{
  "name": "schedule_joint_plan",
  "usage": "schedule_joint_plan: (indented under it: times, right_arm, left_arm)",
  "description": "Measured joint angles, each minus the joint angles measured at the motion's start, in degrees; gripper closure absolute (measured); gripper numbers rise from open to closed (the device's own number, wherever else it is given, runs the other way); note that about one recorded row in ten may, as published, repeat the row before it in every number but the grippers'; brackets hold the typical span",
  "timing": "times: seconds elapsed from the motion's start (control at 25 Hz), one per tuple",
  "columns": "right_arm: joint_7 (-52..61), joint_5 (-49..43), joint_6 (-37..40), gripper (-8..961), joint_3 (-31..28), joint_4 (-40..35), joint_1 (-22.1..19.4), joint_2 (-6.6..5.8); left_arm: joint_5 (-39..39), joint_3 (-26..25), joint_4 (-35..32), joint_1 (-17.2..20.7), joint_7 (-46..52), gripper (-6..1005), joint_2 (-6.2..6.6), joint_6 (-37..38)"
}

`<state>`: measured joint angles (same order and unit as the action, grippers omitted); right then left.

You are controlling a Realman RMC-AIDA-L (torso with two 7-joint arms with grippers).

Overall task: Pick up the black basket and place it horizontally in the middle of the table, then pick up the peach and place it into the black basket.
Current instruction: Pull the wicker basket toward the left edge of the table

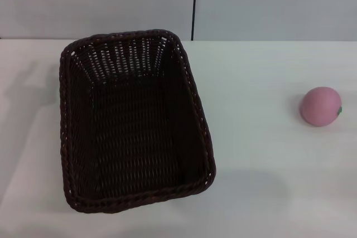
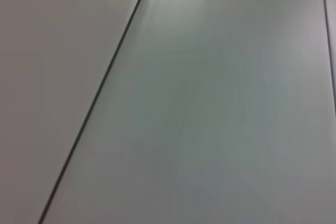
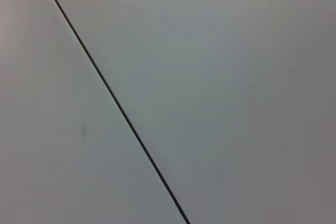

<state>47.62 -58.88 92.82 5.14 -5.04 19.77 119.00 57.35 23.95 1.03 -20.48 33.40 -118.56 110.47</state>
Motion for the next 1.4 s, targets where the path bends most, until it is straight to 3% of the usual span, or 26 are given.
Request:
schedule_joint_plan:
  times: [0.28, 0.48, 0.72, 1.04, 1.12, 1.24, 1.4]
  right_arm:
    - [0.04, 0.00, -0.53, 336, -0.04, 0.12, 0.20, 0.00]
    - [0.07, 0.00, -0.76, 336, -0.04, 0.13, 0.72, -0.01]
    - [0.09, 0.00, -1.04, 335, -0.04, 0.12, 1.09, -0.14]
    - [0.11, 0.00, -1.17, 335, -0.04, 0.10, 1.38, -0.18]
    - [0.11, 0.00, -1.20, 335, -0.04, 0.12, 1.40, -0.13]
    - [0.11, 0.00, -1.23, 335, -0.04, 0.13, 1.38, -0.08]
    - [0.11, 0.00, -1.29, 336, -0.04, 0.16, 1.26, -0.02]
  left_arm:
    - [-0.24, -2.16, 1.09, 0.00, 0.83, 536, 0.01, -0.49]
    - [-0.20, -7.73, 1.82, -0.59, 5.56, 563, 0.02, -4.22]
    - [0.28, -7.04, 0.62, -0.46, 8.42, 562, 0.34, -6.33]
    - [0.33, -6.41, -9.16, 0.03, 27.16, 565, 0.67, -9.22]
    - [1.55, -4.00, -14.09, 0.08, 31.23, 566, 0.95, -10.00]
    - [4.73, 1.29, -21.93, 0.09, 40.61, 565, 2.49, -13.97]
    - [13.02, 6.46, -30.07, 0.14, 53.95, 560, 6.38, -19.89]
